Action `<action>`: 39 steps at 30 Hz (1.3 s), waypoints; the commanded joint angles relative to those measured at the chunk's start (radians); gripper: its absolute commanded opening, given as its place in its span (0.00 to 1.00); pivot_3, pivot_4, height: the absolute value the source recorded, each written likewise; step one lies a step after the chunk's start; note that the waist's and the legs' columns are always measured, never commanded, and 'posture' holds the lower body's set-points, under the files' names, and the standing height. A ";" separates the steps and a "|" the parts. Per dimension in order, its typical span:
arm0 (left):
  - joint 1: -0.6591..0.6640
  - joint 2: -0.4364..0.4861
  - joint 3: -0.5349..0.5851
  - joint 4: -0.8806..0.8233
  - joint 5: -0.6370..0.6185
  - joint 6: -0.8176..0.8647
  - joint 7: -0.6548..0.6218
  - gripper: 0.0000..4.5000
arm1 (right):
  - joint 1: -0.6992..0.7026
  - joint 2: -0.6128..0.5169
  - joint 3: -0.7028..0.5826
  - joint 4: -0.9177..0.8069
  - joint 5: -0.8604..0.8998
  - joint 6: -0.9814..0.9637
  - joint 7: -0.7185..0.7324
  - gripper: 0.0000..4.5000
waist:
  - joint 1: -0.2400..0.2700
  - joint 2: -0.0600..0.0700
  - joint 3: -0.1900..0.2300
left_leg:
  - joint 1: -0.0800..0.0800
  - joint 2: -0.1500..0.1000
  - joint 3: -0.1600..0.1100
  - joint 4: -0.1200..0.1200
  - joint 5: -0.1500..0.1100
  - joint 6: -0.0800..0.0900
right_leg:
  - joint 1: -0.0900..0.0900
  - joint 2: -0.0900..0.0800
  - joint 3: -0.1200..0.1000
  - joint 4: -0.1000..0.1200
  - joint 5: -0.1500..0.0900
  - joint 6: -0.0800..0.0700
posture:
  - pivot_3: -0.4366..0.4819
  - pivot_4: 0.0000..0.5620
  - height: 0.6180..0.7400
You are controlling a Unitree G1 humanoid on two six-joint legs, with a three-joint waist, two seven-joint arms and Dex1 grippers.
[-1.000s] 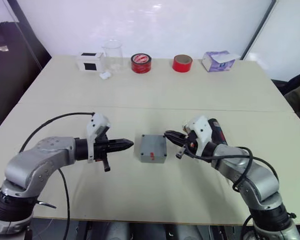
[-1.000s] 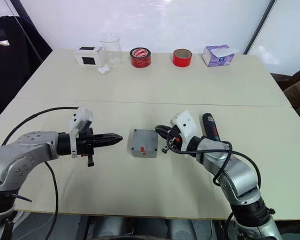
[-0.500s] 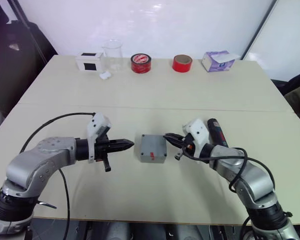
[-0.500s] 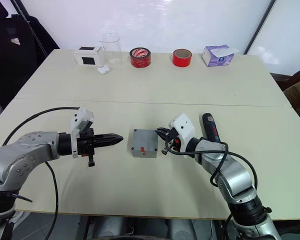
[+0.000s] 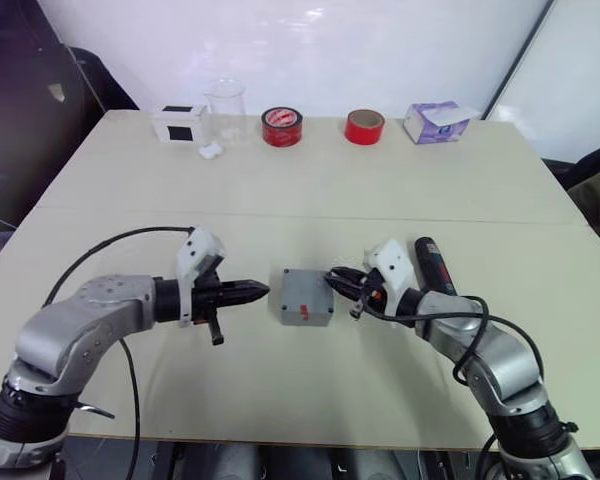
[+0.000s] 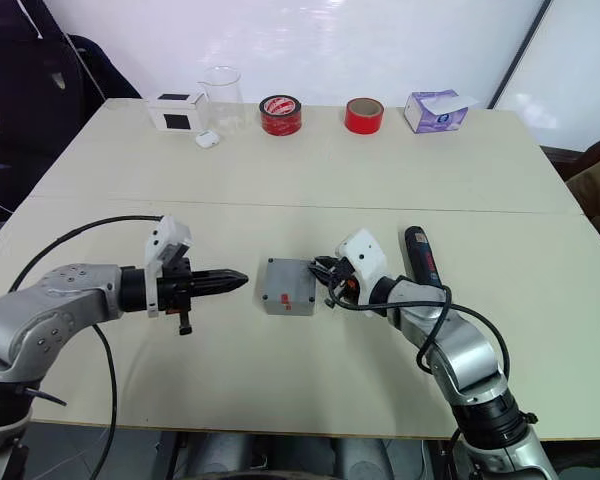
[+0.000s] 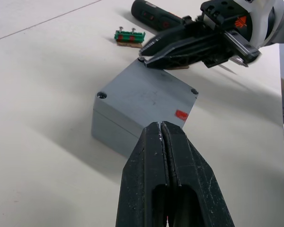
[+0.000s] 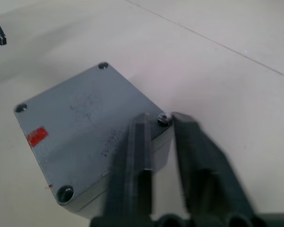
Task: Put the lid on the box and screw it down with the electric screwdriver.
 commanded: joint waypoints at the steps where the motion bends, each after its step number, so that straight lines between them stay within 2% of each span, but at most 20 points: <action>1: 0.001 -0.010 0.016 -0.033 -0.005 -0.023 0.001 0.00 | -0.016 -0.002 -0.024 -0.015 0.004 -0.004 0.008 0.56 | 0.000 0.000 0.000 | 0.000 0.000 0.000 0.000 0.000 0.000 | 0.000 0.000 0.000 0.000 0.000 0.000 | 0.48 0.27 1.00; 3: 0.000 -0.017 0.018 -0.035 -0.009 -0.023 0.004 0.00 | -0.020 -0.005 -0.038 -0.018 0.009 0.004 0.007 0.74 | 0.000 0.000 0.000 | 0.000 0.000 0.000 0.000 0.000 0.000 | 0.000 0.000 0.000 0.000 0.000 0.000 | 0.48 0.27 1.00; 5: -0.009 -0.033 0.029 -0.032 -0.027 -0.017 0.013 0.00 | -0.026 -0.007 -0.072 -0.036 0.036 0.033 0.004 0.88 | 0.001 0.000 0.000 | 0.000 0.000 0.000 0.000 0.000 0.000 | 0.000 0.000 0.000 0.000 0.000 0.000 | 0.48 0.27 1.00; 9: -0.060 -0.083 0.038 -0.011 -0.007 -0.048 0.066 0.00 | -0.058 -0.001 -0.186 -0.083 0.119 0.143 -0.039 0.88 | 0.003 0.000 0.000 | 0.000 0.000 0.000 0.000 0.000 0.000 | 0.000 0.000 0.000 0.000 0.000 0.000 | 0.48 0.27 1.00; 10: -0.105 -0.091 0.032 0.011 -0.051 -0.022 0.031 0.00 | -0.097 -0.030 -0.274 -0.086 0.188 0.222 -0.038 0.94 | 0.002 0.000 0.000 | 0.000 0.000 0.000 0.000 0.000 0.000 | 0.000 0.000 0.000 0.000 0.000 0.000 | 0.48 0.27 1.00; 12: -0.179 -0.060 -0.034 0.035 -0.051 -0.026 -0.083 0.00 | -0.212 -0.138 -0.416 -0.048 0.251 0.434 -0.046 0.94 | 0.002 0.001 0.001 | 0.000 0.000 0.000 0.000 0.000 0.000 | 0.000 0.000 0.000 0.000 0.001 0.001 | 0.48 0.27 1.00; 15: -0.225 -0.017 -0.126 0.035 0.024 -0.088 -0.194 0.00 | -0.357 -0.279 -0.473 0.073 0.296 0.769 -0.034 0.94 | 0.003 0.003 0.002 | -0.006 -0.001 0.000 0.003 0.001 -0.001 | -0.004 -0.001 0.000 0.001 0.001 -0.002 | 0.48 0.27 1.00; 17: -0.245 -0.003 -0.163 0.030 0.050 -0.119 -0.242 0.00 | -0.414 -0.409 -0.413 0.170 0.349 0.902 0.001 0.94 | 0.002 0.002 0.001 | -0.005 -0.001 0.000 0.002 0.001 -0.001 | -0.004 -0.001 0.000 -0.001 0.001 -0.002 | 0.48 0.27 1.00; 19: -0.264 0.000 -0.189 0.026 0.074 -0.147 -0.274 0.00 | -0.449 -0.500 -0.352 0.260 0.378 0.926 0.016 0.94 | 0.001 0.001 0.001 | -0.005 0.000 0.000 0.000 0.000 0.000 | -0.004 0.001 -0.002 -0.002 0.001 -0.002 | 0.48 0.27 1.00; 25: -0.266 -0.004 -0.229 0.018 0.135 -0.195 -0.300 0.00 | -0.474 -0.661 -0.161 0.417 0.558 0.926 0.078 0.94 | -0.002 0.003 0.002 | -0.011 0.000 0.000 0.000 0.000 0.000 | -0.010 0.002 -0.001 -0.002 0.003 0.002 | 0.48 0.27 1.00; 33: -0.212 -0.012 -0.206 -0.025 0.137 -0.178 -0.247 0.00 | -0.499 -0.713 0.004 0.485 0.552 0.926 0.094 0.94 | 0.000 0.003 0.002 | -0.012 0.000 -0.001 0.002 0.000 0.000 | -0.010 0.000 0.000 -0.002 0.003 0.002 | 0.48 0.27 1.00; 39: -0.153 -0.025 -0.190 -0.042 0.148 -0.176 -0.173 0.00 | -0.552 -0.682 0.118 0.536 0.529 0.926 0.101 0.94 | 0.000 0.003 0.002 | -0.012 0.000 -0.001 0.002 0.000 0.000 | -0.010 0.001 0.000 -0.002 0.003 0.002 | 0.48 0.27 1.00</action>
